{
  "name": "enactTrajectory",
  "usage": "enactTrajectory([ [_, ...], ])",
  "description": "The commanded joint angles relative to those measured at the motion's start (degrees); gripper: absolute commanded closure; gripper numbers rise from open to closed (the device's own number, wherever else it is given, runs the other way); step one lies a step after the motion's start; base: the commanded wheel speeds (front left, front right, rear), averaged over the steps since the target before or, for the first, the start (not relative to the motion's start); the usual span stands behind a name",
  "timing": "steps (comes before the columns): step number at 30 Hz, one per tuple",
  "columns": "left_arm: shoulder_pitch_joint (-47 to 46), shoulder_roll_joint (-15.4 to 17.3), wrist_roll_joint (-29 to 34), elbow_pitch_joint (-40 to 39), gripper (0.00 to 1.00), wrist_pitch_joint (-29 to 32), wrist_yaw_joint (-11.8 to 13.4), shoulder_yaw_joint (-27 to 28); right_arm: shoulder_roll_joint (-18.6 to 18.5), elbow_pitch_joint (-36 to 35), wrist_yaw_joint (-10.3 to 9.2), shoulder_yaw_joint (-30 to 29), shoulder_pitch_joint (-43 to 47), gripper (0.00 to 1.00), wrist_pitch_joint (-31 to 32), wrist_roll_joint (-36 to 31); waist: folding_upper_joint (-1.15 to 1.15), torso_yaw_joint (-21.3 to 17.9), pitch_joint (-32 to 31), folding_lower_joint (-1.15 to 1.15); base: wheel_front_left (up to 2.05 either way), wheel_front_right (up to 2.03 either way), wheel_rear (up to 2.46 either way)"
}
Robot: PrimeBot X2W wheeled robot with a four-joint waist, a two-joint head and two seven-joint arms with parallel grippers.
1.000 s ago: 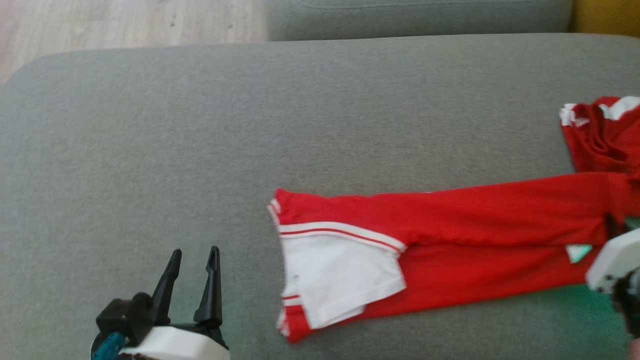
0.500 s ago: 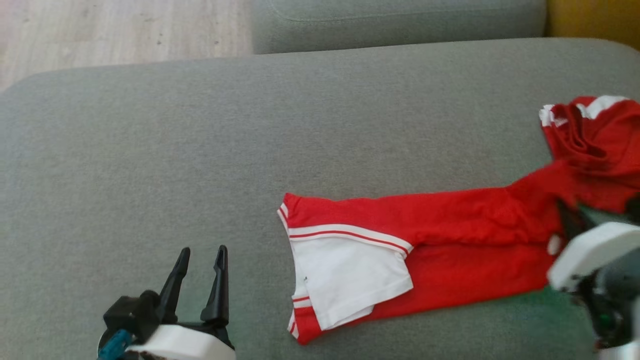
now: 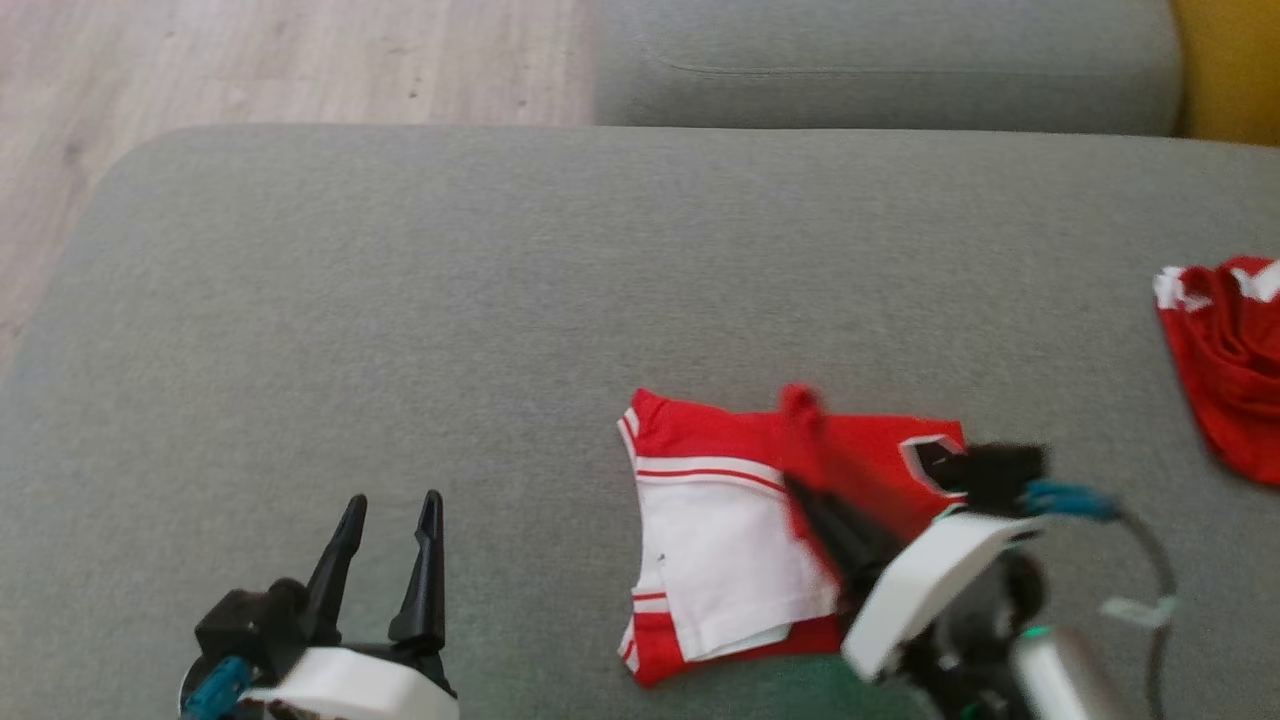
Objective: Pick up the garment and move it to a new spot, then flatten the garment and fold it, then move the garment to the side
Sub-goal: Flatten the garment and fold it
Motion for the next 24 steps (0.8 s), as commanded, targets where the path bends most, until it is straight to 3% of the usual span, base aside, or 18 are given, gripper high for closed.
enactTrajectory([
  [1,-1.87,1.32,0.31,-2.14,0.00,-0.05,0.48,2.13,-0.11,-0.58,0.39,3.30,-2.81,1.00,-1.43,1.51,0.00,1.18,-0.15,0.00,0.00,0.00,0.00],
  [11,-1.79,0.91,0.17,-2.24,0.00,-0.06,0.63,1.63,-0.10,14.34,0.39,11.91,-11.82,1.00,-8.10,6.72,0.00,3.72,0.32,0.00,0.00,0.00,0.00],
  [12,-1.82,0.83,0.15,-2.16,0.00,-0.08,0.62,1.59,-0.10,15.38,0.39,12.69,-12.56,0.96,-8.45,7.21,0.00,3.77,0.35,0.00,0.00,0.00,0.00],
  [15,-1.87,0.49,0.07,-1.94,0.00,-0.11,0.63,1.38,-0.10,17.69,0.39,15.28,-14.69,0.00,-9.76,8.72,0.00,3.81,0.46,0.00,0.00,0.00,0.00],
  [20,-2.22,-0.34,0.13,-1.37,0.00,-0.14,0.47,0.66,-0.10,19.36,0.39,19.09,-17.67,0.00,-13.13,12.96,0.00,3.40,0.59,0.00,0.00,0.00,0.00],
  [24,-2.43,-0.93,0.13,-0.88,0.00,-0.43,0.32,0.36,-0.10,21.40,0.39,17.40,-19.99,0.00,-17.42,11.53,0.00,2.71,0.55,0.00,0.00,0.00,0.00],
])
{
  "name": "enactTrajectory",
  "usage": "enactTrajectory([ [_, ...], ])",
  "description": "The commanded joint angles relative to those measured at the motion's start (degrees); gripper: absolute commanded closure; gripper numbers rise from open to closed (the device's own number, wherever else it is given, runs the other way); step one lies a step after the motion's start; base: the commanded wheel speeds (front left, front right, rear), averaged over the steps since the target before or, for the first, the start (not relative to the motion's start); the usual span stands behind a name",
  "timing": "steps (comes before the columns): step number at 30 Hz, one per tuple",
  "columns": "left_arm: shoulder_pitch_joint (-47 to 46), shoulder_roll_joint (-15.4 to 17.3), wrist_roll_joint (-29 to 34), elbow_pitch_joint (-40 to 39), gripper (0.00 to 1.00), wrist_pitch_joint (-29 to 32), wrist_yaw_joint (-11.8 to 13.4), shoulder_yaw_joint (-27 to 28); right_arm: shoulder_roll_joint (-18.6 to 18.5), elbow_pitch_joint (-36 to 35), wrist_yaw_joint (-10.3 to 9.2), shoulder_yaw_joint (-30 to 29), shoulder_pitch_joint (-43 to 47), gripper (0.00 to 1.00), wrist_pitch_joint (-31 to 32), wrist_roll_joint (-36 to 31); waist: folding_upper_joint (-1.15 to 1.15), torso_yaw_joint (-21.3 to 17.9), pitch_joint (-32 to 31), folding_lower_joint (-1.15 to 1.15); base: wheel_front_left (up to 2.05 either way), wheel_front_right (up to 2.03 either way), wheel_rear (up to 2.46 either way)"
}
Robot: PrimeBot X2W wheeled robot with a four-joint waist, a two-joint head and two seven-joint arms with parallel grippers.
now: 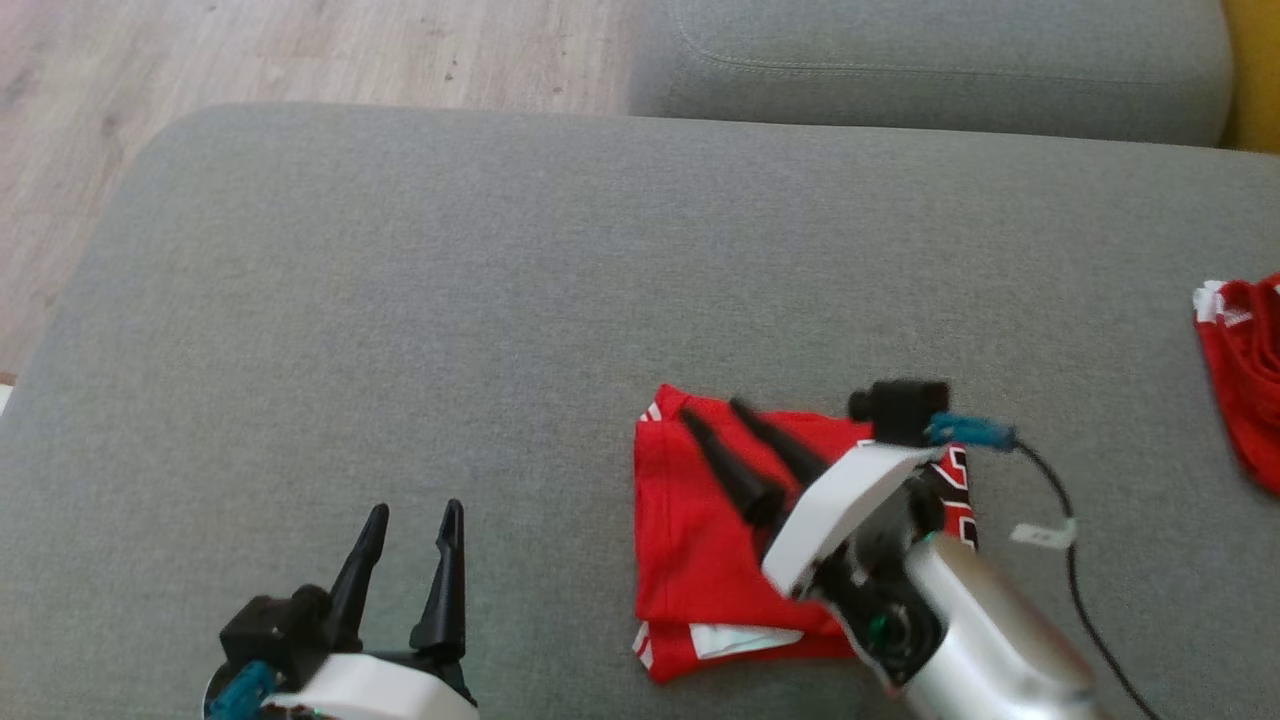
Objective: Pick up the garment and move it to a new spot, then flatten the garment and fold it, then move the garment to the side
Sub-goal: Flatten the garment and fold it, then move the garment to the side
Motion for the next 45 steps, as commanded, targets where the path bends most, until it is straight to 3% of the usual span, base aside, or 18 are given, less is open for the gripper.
enactTrajectory([
  [1,-2.46,0.37,0.17,-1.18,0.00,-0.56,-0.08,1.62,0.33,-1.10,0.39,-0.78,-3.05,0.00,-2.24,-2.04,0.00,-0.38,-0.06,0.00,0.00,0.00,0.00],
  [4,-2.59,0.20,0.32,-1.03,0.00,-0.70,-0.15,1.44,0.33,-0.43,0.39,-3.03,-3.89,0.00,-4.48,-5.64,0.00,-0.74,-0.14,0.00,0.00,0.00,0.00],
  [9,-3.53,-0.06,1.09,-0.60,0.00,-1.30,-0.26,1.29,0.33,-0.70,0.39,-11.94,-3.23,0.00,-8.73,-20.10,0.00,-1.42,-0.82,0.00,0.00,0.00,0.00],
  [14,-5.05,-0.38,2.11,0.69,0.00,-1.75,-0.04,1.26,0.33,-5.76,0.39,-21.77,2.78,0.00,-10.30,-31.22,0.00,-2.09,-2.65,0.00,0.00,0.00,0.00],
  [20,-4.87,-0.77,2.85,2.93,0.00,-2.82,0.63,1.77,0.33,-13.74,0.39,-28.54,12.03,0.00,-10.60,-37.37,0.00,-3.32,-5.11,0.00,0.00,0.00,0.00],
  [28,-1.46,-1.20,3.08,5.82,0.00,-4.20,1.17,3.26,0.33,-19.74,0.39,-30.36,21.00,0.00,-11.66,-38.40,0.00,-4.42,-7.12,0.00,0.00,0.00,0.00],
  [45,1.58,-2.14,4.79,7.66,0.00,-4.84,-0.23,5.58,0.33,-18.70,0.39,-30.60,24.85,0.00,-12.73,-37.72,0.00,-4.25,-7.83,0.00,0.00,0.00,0.00],
])
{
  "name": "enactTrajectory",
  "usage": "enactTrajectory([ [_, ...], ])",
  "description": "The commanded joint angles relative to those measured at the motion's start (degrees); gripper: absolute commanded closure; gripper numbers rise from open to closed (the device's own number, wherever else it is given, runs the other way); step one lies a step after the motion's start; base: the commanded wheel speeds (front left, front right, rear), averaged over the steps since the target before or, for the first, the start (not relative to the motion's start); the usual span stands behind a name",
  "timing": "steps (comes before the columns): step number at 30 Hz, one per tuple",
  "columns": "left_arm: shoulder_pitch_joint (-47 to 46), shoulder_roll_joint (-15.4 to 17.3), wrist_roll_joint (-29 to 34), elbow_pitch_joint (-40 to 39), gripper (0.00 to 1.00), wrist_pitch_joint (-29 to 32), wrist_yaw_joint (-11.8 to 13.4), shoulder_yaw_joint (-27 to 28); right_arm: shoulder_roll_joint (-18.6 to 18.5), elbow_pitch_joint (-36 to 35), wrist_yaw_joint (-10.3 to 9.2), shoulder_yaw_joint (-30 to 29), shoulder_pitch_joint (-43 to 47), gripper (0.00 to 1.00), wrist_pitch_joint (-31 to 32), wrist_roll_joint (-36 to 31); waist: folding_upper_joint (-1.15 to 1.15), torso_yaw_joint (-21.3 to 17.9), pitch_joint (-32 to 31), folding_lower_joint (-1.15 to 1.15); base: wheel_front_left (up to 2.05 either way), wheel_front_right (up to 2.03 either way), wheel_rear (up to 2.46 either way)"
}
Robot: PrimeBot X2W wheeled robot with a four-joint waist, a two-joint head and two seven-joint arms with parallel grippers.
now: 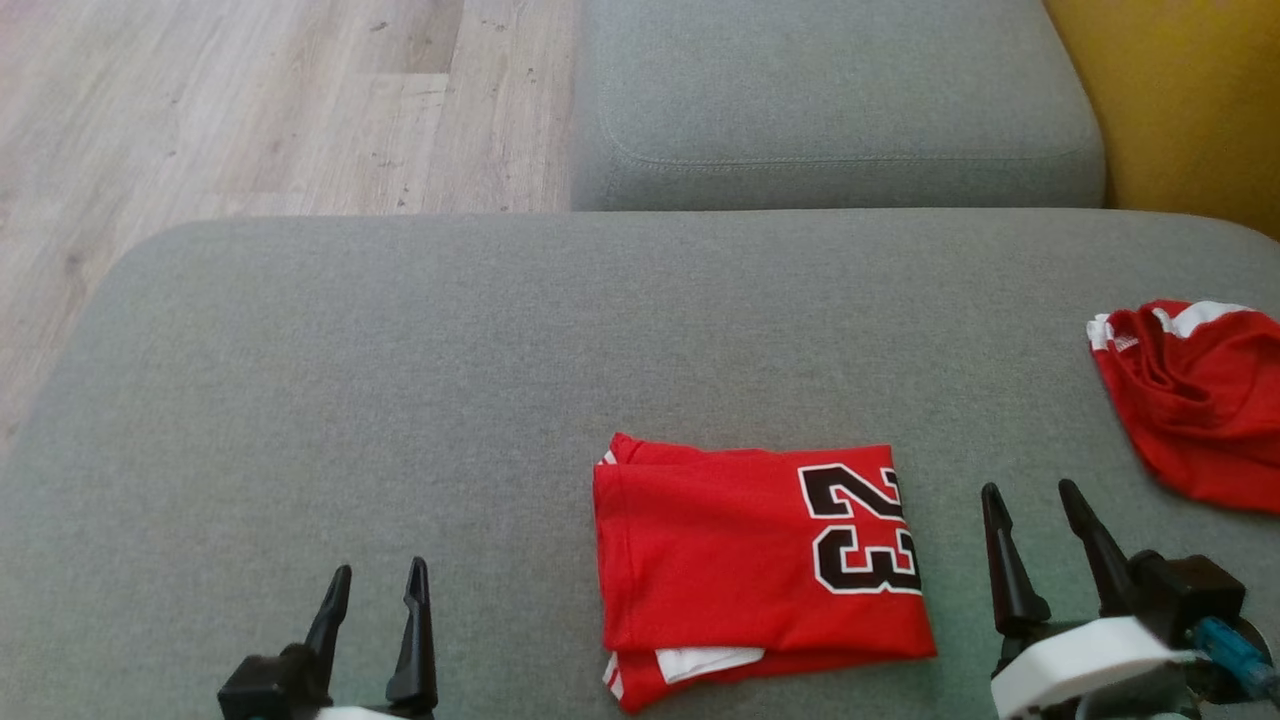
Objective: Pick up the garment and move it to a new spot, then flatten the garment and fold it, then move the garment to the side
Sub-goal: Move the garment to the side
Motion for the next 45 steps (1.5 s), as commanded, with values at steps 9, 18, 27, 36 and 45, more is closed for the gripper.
enactTrajectory([
  [9,-2.42,0.38,1.04,-1.40,0.00,-0.67,-0.11,2.77,-0.32,-0.28,0.39,1.49,-2.98,0.00,5.29,0.73,0.00,0.52,0.54,0.00,0.00,0.00,0.00],
  [18,-3.40,-0.03,1.70,-1.69,0.00,-0.60,0.34,2.41,-0.32,4.10,0.39,1.45,-8.31,0.00,21.12,1.43,0.00,3.33,2.77,0.00,0.00,0.00,0.00],
  [27,-4.44,-0.53,2.07,-1.86,0.00,-0.65,0.41,3.34,-0.32,10.02,0.39,1.25,-13.57,0.00,30.15,1.87,0.00,6.04,7.19,0.00,0.00,0.00,0.00],
  [36,-5.71,-1.62,3.42,-1.71,0.00,-0.71,-0.25,4.02,-0.32,12.66,0.39,2.46,-17.33,1.00,31.06,3.83,0.00,3.94,9.39,0.00,0.00,0.00,0.00],
  [45,-8.21,-1.46,4.85,-3.10,0.00,-0.70,-0.10,4.62,-0.83,9.19,0.39,-3.32,-22.61,1.00,28.42,0.44,0.00,-6.57,13.39,0.00,0.00,0.00,0.00],
])
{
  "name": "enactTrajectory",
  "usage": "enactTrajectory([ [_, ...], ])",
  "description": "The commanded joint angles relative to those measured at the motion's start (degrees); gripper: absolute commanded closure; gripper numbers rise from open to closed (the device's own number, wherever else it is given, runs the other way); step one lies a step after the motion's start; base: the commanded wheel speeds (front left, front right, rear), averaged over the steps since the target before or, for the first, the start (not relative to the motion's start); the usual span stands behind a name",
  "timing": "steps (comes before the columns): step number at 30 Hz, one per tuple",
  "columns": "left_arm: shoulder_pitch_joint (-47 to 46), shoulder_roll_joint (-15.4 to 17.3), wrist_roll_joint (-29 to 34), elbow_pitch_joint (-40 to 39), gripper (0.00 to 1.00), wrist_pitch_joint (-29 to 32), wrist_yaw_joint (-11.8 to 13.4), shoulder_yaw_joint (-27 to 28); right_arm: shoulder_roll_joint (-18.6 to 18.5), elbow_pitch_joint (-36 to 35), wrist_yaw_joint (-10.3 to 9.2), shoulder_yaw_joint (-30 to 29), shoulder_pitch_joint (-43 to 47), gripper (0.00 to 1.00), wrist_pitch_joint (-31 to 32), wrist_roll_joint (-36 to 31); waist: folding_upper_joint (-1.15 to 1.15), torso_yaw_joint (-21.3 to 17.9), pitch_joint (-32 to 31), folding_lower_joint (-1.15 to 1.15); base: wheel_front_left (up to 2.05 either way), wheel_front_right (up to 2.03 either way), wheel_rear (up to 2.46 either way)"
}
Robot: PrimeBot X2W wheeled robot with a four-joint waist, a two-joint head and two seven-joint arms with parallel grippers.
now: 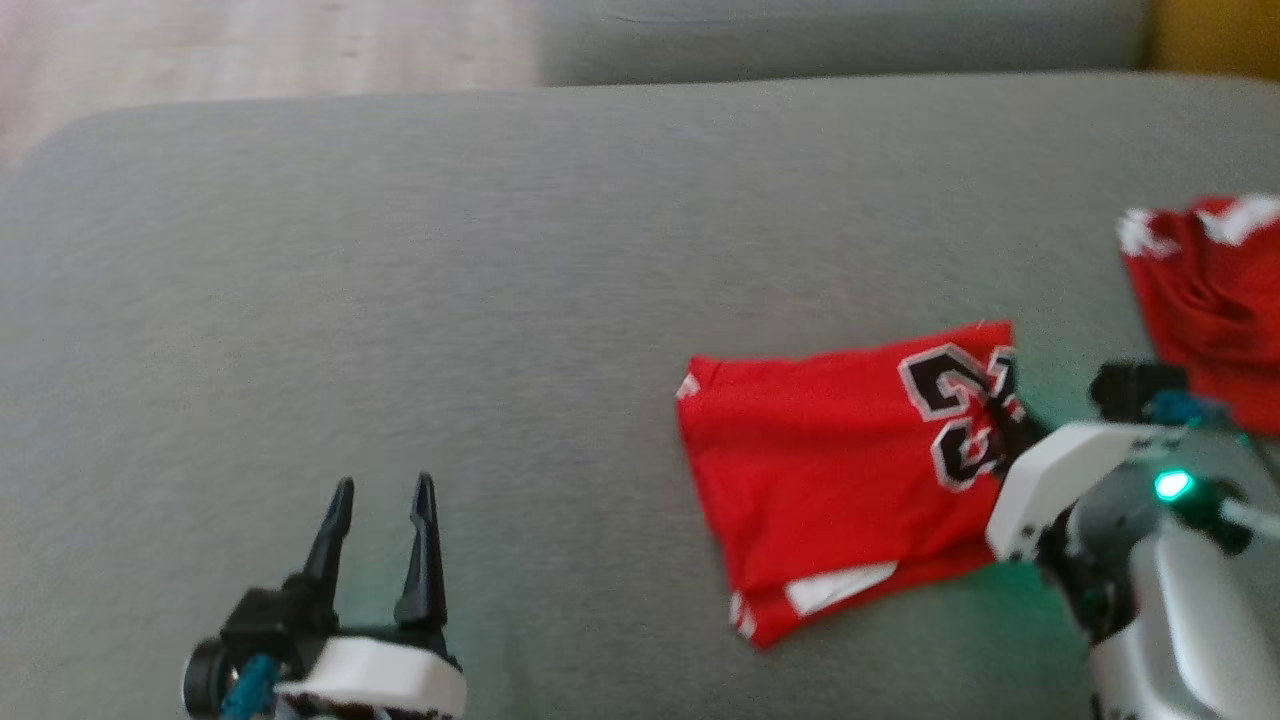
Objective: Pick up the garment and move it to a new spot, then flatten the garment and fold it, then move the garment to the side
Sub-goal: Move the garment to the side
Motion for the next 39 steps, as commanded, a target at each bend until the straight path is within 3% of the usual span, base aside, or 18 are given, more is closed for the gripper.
enactTrajectory([
  [1,-3.22,0.69,0.58,-1.88,0.00,-0.69,-0.10,2.65,-0.81,-2.84,0.37,0.51,-2.92,1.00,-0.77,-0.56,0.00,-4.69,2.43,-0.01,0.00,0.00,0.00],
  [10,-7.47,2.09,2.43,-3.13,0.00,0.66,-0.07,2.41,-1.50,-7.35,0.37,-3.61,-6.39,1.00,-1.64,-0.36,0.00,-17.67,8.25,-0.01,0.00,0.00,0.00],
  [17,-9.86,3.28,3.68,-3.45,0.00,2.46,-0.19,1.60,-0.83,-7.02,0.37,-3.00,-8.75,1.00,-3.23,0.35,0.00,-22.58,10.00,-0.01,0.00,0.00,0.00],
  [29,-8.72,2.83,3.16,-3.22,0.00,2.25,0.20,1.22,-0.67,-5.03,0.37,-2.10,-16.98,1.00,-1.76,-0.55,0.00,-18.58,7.21,-0.01,0.00,0.00,0.00],
  [39,-6.91,1.66,2.49,-2.00,0.00,1.17,-0.30,0.62,-4.30,2.47,0.37,-11.49,-27.23,1.00,-0.05,-2.91,0.00,-13.19,4.14,-0.01,0.00,0.00,0.00],
])
